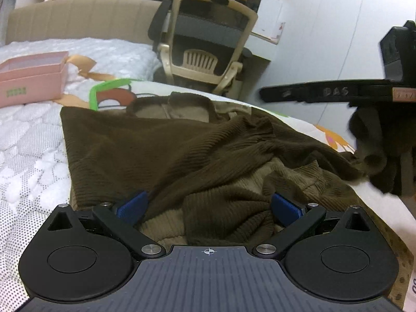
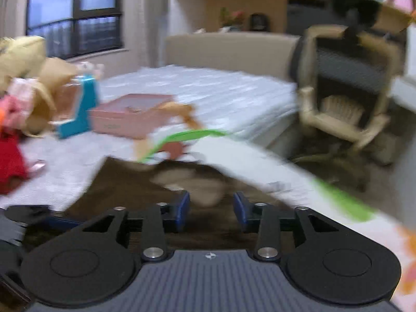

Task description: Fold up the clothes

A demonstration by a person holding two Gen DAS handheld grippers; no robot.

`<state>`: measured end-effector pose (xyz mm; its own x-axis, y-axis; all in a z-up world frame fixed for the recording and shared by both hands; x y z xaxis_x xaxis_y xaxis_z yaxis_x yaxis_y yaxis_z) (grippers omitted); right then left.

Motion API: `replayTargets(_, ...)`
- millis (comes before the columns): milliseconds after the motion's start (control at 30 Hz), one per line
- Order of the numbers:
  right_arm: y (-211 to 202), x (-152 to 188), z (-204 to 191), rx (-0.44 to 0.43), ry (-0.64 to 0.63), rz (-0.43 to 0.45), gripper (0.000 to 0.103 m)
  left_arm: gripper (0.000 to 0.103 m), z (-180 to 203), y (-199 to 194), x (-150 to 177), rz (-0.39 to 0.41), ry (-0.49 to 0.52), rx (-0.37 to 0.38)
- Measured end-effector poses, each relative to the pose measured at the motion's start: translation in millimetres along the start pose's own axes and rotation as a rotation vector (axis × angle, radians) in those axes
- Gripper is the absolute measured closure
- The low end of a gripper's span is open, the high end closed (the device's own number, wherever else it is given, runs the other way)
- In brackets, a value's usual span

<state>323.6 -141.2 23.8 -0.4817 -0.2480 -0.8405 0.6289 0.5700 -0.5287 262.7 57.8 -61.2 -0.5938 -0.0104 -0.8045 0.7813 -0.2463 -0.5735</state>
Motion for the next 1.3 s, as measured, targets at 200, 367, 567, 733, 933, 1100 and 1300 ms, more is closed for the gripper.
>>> replayTargets(200,56.6,35.8,13.4,0.006,-0.008,-0.141,0.063,0.000,-0.1,-1.2,1.6,-0.005,-0.007,0.006)
replayTargets(367,48.4,30.6,19.9,0.063,-0.029,-0.167,0.070,0.000,-0.7,0.3,2.8,-0.011,-0.009,0.028)
replayTargets(567,-20.6,17.0,53.0,0.146,0.096,-0.036,0.051,0.000,-2.0,0.6,3.7,-0.014,-0.010,0.023)
replayTargets(733,-133.4,43.6,127.8,0.379,0.301,0.103,0.035,0.000,-1.3,0.4,3.5,-0.015,-0.010,0.023)
replayTargets(933,-206.8,118.4,176.0,0.479,0.568,0.130,0.030,0.000,-0.5,1.1,3.6,-0.018,-0.005,0.019)
replayTargets(1100,-180.7,154.3,180.6,0.419,0.608,0.072,0.037,0.000,-0.2,1.3,3.9,-0.019,0.001,0.020)
replayTargets(1300,-131.4,81.2,115.9,0.303,0.220,0.002,0.097,0.000,-0.4,0.9,4.2,-0.018,-0.001,0.025)
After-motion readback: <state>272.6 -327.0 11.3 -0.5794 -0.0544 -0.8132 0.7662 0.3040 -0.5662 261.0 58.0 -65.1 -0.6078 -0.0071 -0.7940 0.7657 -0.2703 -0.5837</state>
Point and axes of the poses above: each gripper's, at about its wrist camera, not at the fingertips, and y roughly the way its jaws point, z to its right, x to its underside, the point moved 4 cm from there along y, roughly the way its jaws point, and after that the axes turned 10 degrees about -x, right-handed, at the moved point
